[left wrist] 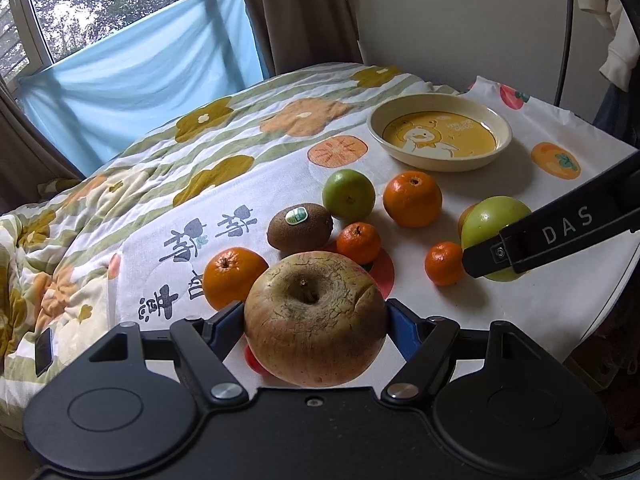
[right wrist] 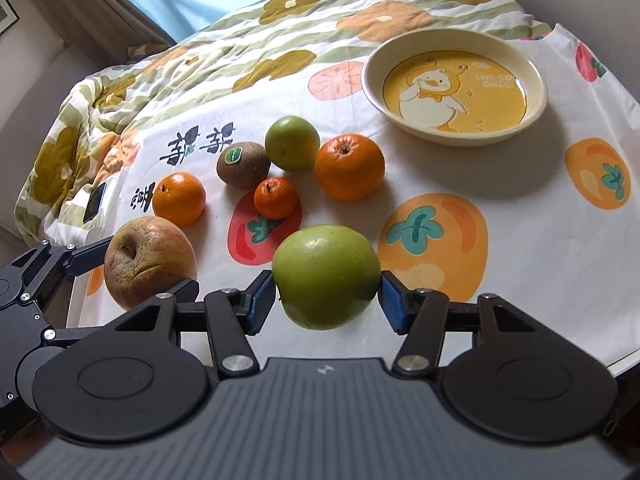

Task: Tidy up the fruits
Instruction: 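Carry both apples over the duck-print bowl and lower them inside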

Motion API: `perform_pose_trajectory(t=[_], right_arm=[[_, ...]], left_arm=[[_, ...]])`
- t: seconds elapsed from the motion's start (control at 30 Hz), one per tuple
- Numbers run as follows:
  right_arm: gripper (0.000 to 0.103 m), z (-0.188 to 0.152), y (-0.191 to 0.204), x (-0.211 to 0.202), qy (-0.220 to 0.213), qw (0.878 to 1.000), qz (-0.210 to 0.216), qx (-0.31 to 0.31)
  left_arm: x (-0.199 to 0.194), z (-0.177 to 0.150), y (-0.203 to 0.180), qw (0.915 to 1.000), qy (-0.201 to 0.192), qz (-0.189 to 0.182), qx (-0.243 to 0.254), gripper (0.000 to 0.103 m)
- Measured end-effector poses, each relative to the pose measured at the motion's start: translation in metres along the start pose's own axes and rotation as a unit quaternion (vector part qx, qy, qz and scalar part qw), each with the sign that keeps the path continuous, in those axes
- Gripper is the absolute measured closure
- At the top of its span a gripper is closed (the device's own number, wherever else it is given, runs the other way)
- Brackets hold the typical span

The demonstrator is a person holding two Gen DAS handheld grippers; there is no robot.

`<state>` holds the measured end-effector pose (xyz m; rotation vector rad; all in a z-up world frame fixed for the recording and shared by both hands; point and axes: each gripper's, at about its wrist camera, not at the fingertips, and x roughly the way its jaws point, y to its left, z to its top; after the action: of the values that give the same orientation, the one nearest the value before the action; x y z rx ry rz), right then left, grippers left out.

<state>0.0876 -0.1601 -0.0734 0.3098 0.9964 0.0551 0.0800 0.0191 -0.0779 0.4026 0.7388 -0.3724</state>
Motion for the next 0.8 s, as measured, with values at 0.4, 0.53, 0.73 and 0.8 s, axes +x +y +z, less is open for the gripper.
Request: perform_pose_trajectory(t=[0.4, 0.53, 0.73, 0.8], right_arm=[[0.032, 0.041, -0.048, -0.036, -0.03, 0.999, -0.012, -0.037], [0.032, 0.062, -0.074, -0.036, -0.024, 0.998, -0.012, -0.06], [0.032, 0.099, -0.112, -0.027, -0.018, 0.996, -0.005, -0.083], [0.032, 0.111, -0.122, -0.021, -0.017, 0.996, -0.006, -0.087]], left_arm=[[-0.014, 0.061, -0.031, 0.9988, -0.023, 0.011, -0.042, 0.024], [-0.008, 0.082, -0.046, 0.998, -0.026, 0.017, -0.055, 0.024], [0.017, 0.115, -0.069, 0.9962, -0.022, 0.025, -0.081, 0.024], [0.028, 0.126, -0.075, 0.9956, -0.021, 0.027, -0.087, 0.024]])
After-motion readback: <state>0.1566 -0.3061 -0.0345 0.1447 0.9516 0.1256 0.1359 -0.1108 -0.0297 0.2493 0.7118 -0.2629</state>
